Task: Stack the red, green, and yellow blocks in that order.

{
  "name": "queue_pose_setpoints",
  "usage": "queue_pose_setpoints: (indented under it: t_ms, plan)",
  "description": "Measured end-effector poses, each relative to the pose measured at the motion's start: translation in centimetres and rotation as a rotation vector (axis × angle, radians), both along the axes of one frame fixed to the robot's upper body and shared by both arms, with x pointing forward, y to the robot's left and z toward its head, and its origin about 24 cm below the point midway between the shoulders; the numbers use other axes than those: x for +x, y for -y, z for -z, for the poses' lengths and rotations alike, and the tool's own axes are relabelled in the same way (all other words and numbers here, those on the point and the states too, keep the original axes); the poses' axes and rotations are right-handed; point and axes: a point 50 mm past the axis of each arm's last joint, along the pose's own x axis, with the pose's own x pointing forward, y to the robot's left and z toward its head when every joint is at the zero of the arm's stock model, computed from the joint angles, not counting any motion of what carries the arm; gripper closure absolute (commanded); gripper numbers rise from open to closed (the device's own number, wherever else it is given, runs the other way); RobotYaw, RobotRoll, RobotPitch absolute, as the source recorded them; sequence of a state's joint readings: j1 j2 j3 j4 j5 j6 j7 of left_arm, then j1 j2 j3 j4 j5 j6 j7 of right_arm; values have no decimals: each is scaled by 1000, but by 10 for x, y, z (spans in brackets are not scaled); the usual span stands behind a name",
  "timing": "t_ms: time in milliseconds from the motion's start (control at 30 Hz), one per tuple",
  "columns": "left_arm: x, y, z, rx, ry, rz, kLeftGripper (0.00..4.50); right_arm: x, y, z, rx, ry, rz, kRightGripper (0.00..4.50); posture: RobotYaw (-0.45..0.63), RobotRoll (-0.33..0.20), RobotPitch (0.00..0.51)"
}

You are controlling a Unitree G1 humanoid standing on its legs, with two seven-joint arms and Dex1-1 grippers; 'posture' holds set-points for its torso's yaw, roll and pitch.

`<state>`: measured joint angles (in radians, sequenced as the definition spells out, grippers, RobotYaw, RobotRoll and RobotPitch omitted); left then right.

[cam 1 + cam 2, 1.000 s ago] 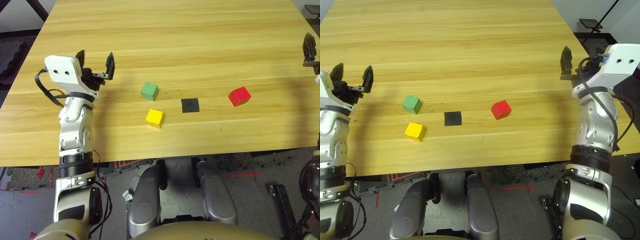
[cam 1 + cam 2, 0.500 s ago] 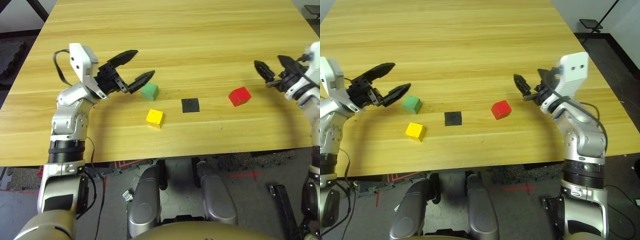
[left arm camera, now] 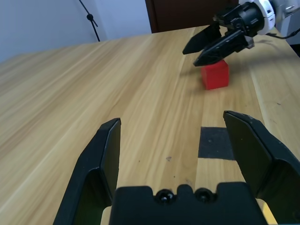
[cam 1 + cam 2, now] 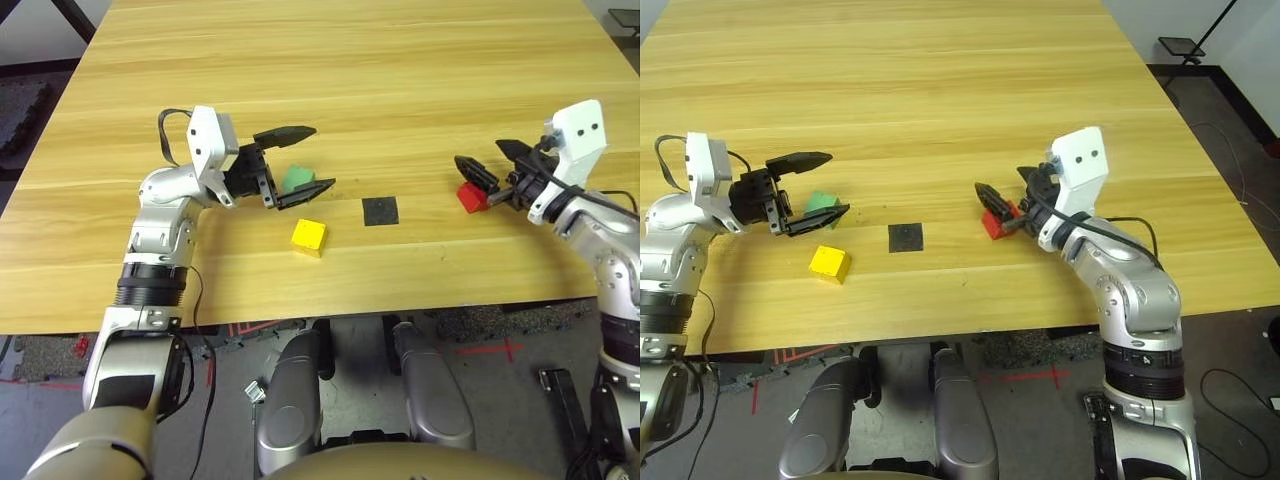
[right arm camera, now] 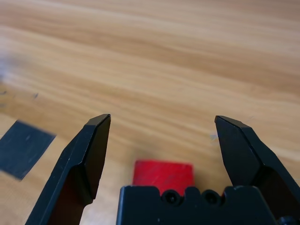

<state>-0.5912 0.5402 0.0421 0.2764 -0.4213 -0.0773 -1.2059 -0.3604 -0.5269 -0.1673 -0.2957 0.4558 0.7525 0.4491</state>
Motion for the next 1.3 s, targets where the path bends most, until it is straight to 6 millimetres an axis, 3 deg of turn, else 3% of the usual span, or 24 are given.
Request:
queue_pose_setpoints:
  t_ms: [467, 967, 1300]
  plan:
    - [-2, 2, 4, -6, -8, 4, 41, -34, -3, 21, -53, -9, 9, 0, 144, -45, 288]
    - [-4, 9, 8, -35, -38, 11, 41, -25, 4, 14, -87, 65, 21, 0, 141, -33, 291]
    - [-4, 9, 8, -35, -47, 9, 41, -42, -2, 32, -54, 33, 81, 0, 144, -25, 290]
